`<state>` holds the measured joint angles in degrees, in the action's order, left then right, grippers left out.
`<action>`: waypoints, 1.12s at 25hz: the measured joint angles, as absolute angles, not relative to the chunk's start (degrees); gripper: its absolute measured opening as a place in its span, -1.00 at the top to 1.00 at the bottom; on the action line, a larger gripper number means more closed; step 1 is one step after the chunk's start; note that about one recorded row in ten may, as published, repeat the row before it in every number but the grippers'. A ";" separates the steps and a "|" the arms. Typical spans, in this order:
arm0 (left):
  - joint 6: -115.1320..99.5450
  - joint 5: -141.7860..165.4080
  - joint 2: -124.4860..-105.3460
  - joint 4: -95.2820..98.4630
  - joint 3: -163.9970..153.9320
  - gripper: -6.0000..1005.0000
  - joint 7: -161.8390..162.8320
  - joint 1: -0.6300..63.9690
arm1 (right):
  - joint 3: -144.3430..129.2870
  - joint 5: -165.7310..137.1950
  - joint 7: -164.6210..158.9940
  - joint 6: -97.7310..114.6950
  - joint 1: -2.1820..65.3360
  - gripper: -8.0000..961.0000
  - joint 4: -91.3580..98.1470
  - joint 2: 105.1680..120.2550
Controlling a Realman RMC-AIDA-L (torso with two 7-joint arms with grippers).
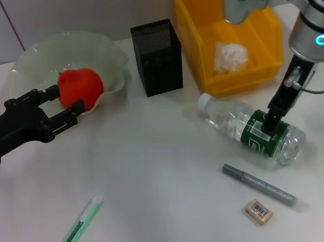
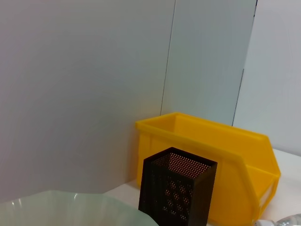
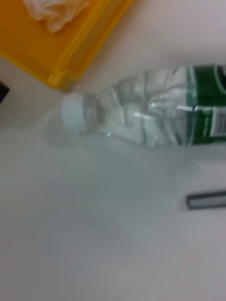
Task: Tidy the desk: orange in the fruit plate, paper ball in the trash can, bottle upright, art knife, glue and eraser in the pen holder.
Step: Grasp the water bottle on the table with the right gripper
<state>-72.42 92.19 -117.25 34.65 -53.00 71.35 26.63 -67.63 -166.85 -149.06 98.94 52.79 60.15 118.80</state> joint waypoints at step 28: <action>-72.42 93.43 -117.42 34.80 -53.00 -0.39 71.46 26.63 | -67.86 -163.76 -147.03 92.61 53.53 -0.72 52.57 119.00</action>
<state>-72.42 93.43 -117.42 34.80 -53.00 71.46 26.63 -67.86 -163.76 -147.03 92.61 53.53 52.57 119.00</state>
